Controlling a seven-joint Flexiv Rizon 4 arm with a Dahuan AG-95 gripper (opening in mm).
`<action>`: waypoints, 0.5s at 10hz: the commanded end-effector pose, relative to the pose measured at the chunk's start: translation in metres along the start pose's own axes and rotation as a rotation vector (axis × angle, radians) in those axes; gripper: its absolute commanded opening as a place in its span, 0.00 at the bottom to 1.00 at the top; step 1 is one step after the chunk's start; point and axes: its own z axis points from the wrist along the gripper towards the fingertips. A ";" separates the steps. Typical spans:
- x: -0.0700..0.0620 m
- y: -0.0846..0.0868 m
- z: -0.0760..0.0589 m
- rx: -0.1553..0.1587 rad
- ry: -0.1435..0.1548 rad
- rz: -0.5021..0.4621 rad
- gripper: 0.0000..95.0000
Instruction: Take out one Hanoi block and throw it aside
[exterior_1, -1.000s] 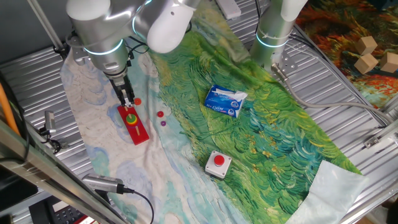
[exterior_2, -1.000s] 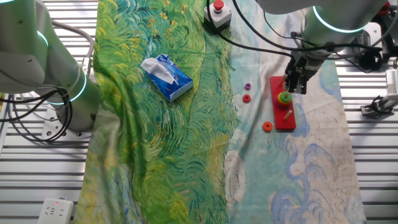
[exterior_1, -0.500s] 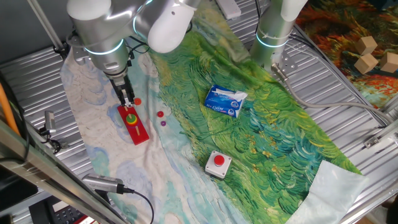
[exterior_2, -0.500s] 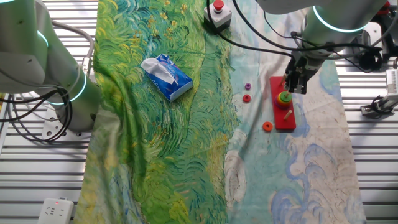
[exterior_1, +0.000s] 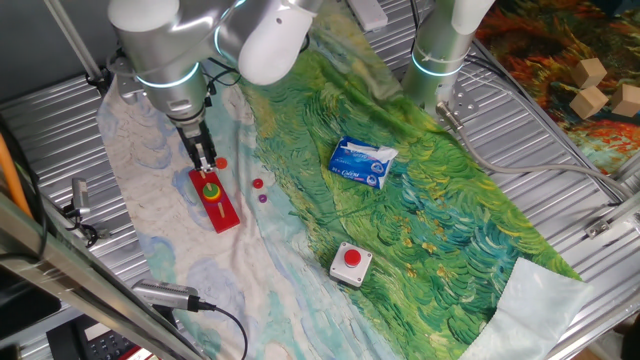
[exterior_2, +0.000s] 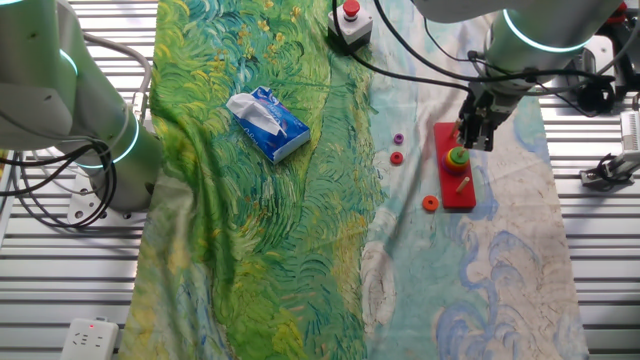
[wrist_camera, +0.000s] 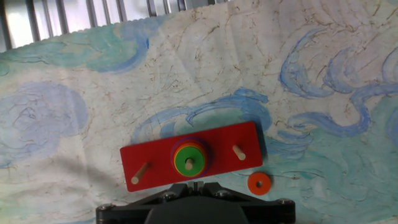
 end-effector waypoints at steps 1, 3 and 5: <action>0.000 0.000 0.000 0.017 0.024 -0.001 0.00; 0.000 0.000 0.000 0.028 0.035 -0.003 0.00; 0.000 0.000 0.000 0.045 0.048 -0.010 0.00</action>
